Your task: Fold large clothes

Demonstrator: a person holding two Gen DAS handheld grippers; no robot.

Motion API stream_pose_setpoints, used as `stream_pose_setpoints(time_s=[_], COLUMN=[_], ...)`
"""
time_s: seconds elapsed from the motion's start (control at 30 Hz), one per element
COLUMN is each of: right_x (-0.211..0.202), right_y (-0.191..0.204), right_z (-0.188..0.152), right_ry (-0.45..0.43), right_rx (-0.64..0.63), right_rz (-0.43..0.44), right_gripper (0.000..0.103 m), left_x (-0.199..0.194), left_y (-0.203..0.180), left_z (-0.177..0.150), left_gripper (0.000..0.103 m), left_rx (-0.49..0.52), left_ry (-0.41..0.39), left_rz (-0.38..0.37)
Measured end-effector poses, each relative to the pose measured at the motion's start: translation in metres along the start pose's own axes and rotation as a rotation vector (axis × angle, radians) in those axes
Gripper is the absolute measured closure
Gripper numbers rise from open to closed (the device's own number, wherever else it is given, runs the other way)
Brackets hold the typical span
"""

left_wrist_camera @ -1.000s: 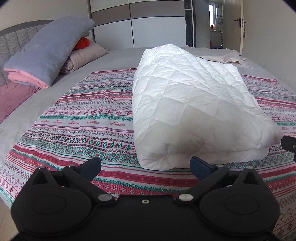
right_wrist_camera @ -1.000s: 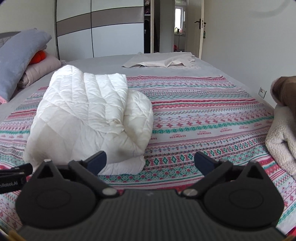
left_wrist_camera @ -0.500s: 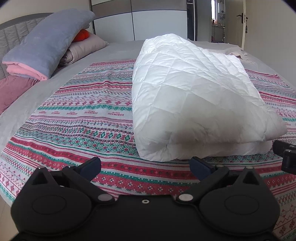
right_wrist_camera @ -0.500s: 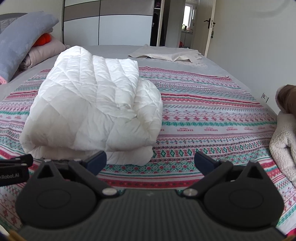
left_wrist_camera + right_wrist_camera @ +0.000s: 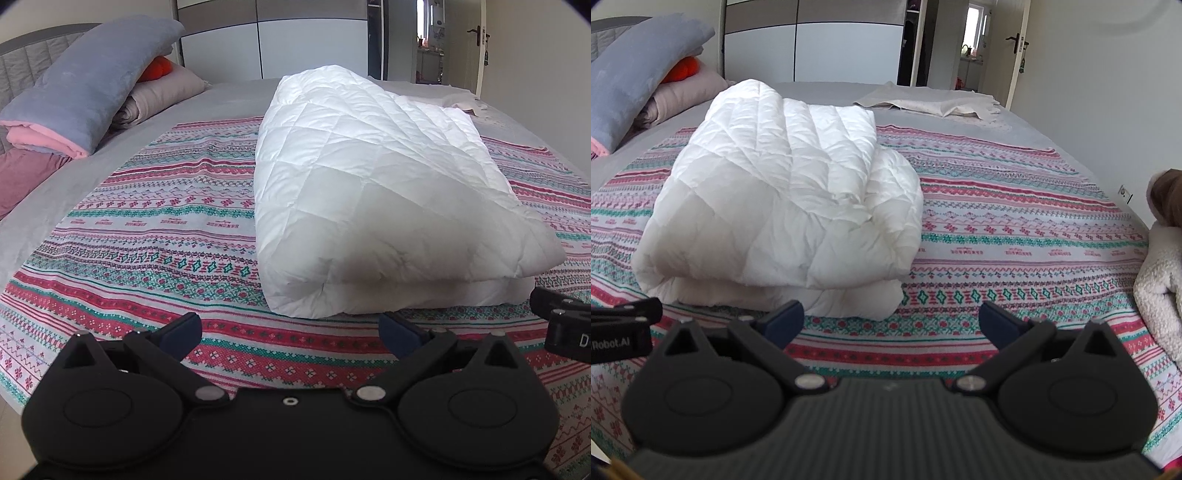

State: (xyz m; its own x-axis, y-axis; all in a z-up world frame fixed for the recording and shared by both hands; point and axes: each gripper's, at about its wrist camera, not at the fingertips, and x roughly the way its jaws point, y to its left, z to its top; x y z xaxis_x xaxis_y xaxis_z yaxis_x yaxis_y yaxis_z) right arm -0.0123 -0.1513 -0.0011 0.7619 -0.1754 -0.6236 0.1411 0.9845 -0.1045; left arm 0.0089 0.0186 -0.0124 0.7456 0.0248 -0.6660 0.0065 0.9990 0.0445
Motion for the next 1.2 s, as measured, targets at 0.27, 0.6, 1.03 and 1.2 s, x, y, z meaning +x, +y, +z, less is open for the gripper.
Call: stream_pose_setpoints(time_s=[0.27,0.6,1.03,1.2], right_x=[0.0009,0.0011,0.0013,0.0013], right_y=[0.0011,0.0014,0.0018,0.0016], right_z=[-0.0001,-0.0002,0.0000,-0.0004], right_ry=[0.002,0.002,0.002,0.002], right_rx=[-0.005,-0.005,-0.005,-0.006], right_rz=[0.005,0.005,0.004,0.005], right_gripper=[0.000,0.000,0.000,0.000], left_x=[0.0004,0.0002,0.0000,-0.0002], left_y=[-0.0011,-0.0015,-0.0018,-0.0019], left_z=[-0.0002,-0.0002,-0.0003,-0.0004], left_gripper=[0.000,0.000,0.000,0.000], left_rx=[0.002,0.002,0.002,0.001], left_ry=[0.005,0.006,0.006,0.006], left_rz=[-0.005,-0.009,-0.008,-0.009])
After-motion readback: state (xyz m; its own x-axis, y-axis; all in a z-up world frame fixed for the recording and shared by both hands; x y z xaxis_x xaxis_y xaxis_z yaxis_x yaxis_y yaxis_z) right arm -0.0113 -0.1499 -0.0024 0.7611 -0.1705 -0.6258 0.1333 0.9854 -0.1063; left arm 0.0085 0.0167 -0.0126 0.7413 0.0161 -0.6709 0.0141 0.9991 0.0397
